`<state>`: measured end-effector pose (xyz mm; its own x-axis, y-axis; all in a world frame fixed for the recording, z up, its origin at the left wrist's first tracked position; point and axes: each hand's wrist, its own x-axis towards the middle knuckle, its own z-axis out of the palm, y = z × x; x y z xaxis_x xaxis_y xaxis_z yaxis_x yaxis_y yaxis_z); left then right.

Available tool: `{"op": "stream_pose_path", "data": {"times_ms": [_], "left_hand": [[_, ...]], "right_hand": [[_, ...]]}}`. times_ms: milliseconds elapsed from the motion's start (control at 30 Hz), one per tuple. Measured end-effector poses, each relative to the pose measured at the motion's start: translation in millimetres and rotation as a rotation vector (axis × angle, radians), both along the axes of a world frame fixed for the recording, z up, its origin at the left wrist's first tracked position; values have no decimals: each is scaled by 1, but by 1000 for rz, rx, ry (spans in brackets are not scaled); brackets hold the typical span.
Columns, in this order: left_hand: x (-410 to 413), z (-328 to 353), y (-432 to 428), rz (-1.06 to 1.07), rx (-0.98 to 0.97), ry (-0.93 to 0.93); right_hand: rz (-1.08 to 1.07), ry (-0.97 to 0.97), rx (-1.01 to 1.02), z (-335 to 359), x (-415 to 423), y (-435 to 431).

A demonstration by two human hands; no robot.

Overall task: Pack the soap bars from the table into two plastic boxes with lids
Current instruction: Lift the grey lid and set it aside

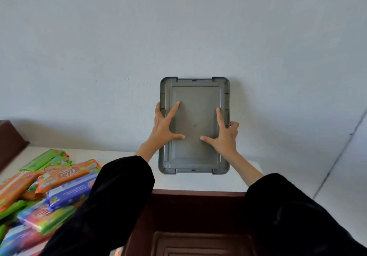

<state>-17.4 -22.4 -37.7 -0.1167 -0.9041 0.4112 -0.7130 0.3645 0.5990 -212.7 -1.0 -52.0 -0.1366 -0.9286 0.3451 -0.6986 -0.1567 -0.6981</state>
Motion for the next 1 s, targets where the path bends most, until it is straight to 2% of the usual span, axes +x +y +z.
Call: {"op": "stream_pose_path", "data": {"times_ms": [100, 233, 467, 667, 767, 867, 1000], "left_hand": [[-14, -21, -9, -9, 3, -9], [-20, -44, -13, -8, 40, -28], [-18, -53, -19, -4, 70, -119], [-16, -51, -18, 18, 86, -200], [-9, -42, -14, 44, 78, -209], [13, -23, -3, 89, 36, -180], [63, 7, 26, 215, -17, -171]], "right_hand": [[-57, 18, 18, -18, -8, 0], [-73, 134, 72, -26, -13, -6], [-72, 189, 142, -35, -16, -11], [-126, 282, 144, -33, -16, -10], [-163, 305, 57, -25, -10, -6], [-89, 346, -72, -12, 7, -1], [120, 371, -81, 3, 59, 4]]}}
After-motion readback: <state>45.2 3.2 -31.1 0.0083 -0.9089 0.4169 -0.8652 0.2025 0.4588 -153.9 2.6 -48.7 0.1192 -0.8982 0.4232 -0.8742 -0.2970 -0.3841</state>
